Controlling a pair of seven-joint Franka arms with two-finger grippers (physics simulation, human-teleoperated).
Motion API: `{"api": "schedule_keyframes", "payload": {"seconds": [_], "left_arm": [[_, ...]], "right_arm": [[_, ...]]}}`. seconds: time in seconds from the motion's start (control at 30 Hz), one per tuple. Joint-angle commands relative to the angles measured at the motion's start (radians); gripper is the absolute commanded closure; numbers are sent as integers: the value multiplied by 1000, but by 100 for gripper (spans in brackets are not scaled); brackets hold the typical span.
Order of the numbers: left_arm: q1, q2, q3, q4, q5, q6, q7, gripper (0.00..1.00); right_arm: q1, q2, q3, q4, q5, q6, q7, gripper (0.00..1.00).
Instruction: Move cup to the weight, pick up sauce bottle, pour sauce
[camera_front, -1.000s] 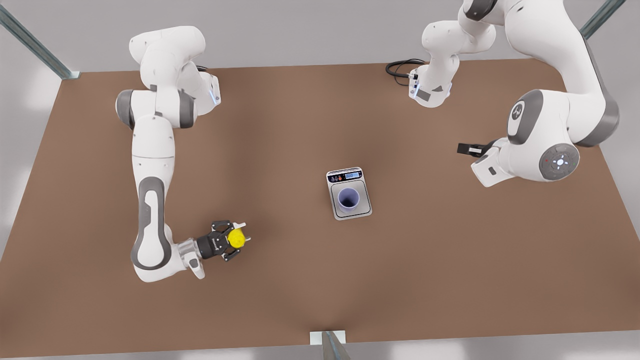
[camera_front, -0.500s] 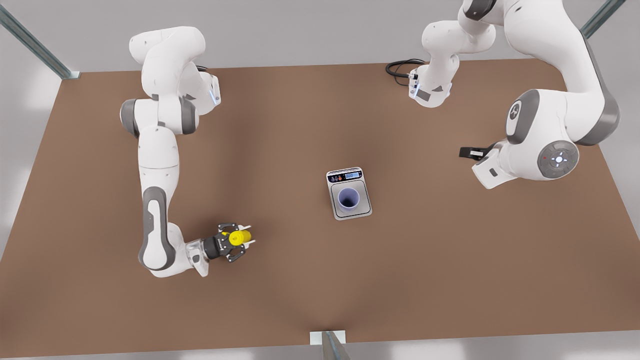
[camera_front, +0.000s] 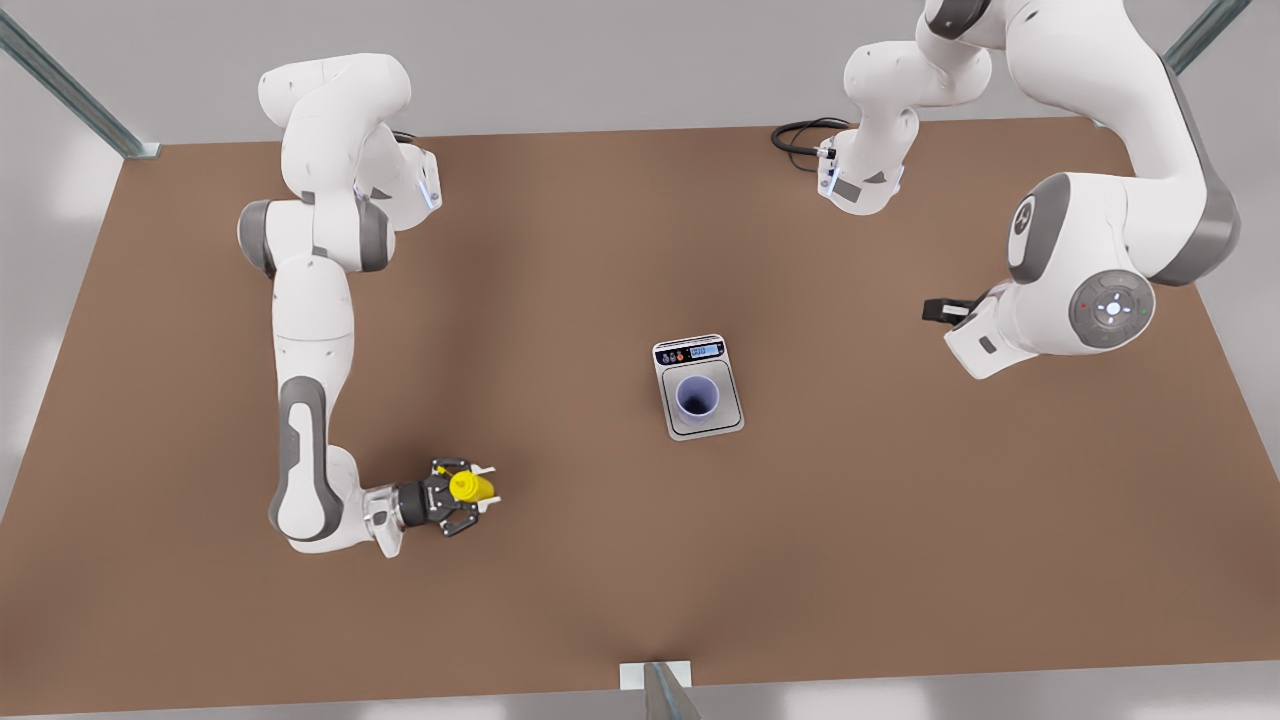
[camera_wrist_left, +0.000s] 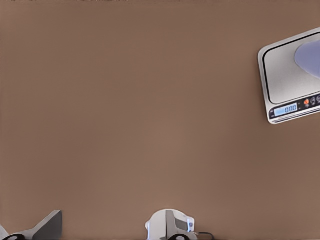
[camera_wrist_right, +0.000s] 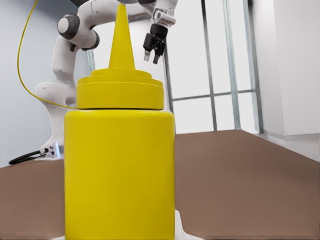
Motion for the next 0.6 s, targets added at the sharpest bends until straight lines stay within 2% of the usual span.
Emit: {"api": "schedule_keyframes", "payload": {"seconds": [0.0,0.37,0.4,0.43,0.47,0.57], "left_arm": [[-1,-1,-2,0,18,11,0,0],[-1,-1,-33,0,44,10,-5,0],[-1,-1,-34,0,45,10,-6,0],[-1,-1,-45,0,47,10,-18,0],[-1,-1,-46,0,45,10,-25,0],[-1,-1,-46,0,45,10,-25,0]], "right_arm": [[0,7,1,1,1,34,-127,42],[0,20,11,1,1,34,-128,40],[0,22,17,1,1,34,-128,35],[0,22,18,1,1,31,-128,22],[-2,22,17,1,1,29,-124,0],[-9,22,17,1,-1,24,-124,0]]}}
